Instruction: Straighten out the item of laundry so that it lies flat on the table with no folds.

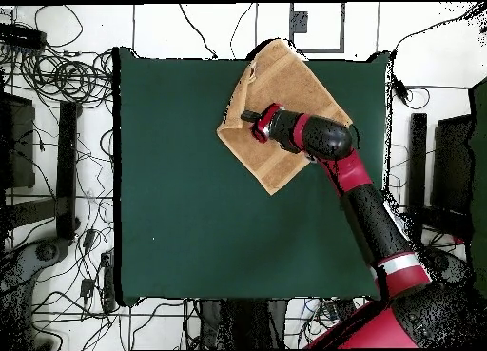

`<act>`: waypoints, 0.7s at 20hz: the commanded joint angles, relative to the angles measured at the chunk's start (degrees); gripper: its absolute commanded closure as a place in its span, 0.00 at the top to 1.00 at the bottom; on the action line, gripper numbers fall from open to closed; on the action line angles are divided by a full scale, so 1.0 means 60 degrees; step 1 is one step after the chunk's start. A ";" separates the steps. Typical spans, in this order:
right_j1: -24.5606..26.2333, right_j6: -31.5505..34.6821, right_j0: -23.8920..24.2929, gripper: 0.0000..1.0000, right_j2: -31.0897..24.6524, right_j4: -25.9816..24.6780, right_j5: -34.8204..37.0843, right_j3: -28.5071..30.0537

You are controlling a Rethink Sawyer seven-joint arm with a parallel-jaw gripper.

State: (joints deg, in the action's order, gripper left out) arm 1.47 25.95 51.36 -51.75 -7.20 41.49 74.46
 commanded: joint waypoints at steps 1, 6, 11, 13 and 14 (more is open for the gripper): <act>0.0584 0.1437 -0.0726 0.00 -0.0205 0.0195 -0.1093 0.0113; 0.0966 0.1141 -0.0937 0.00 -0.0578 0.0360 -0.1318 -0.0302; 0.1106 0.1275 -0.1039 0.00 -0.0892 0.0526 -0.1650 -0.0350; 0.1063 0.1377 -0.1092 0.00 -0.0950 0.0567 -0.1726 -0.0383; 0.1074 0.1387 -0.1110 0.00 -0.1034 0.0623 -0.1739 -0.0411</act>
State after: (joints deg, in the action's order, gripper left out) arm 3.52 25.95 48.52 -55.10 -6.75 34.64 74.37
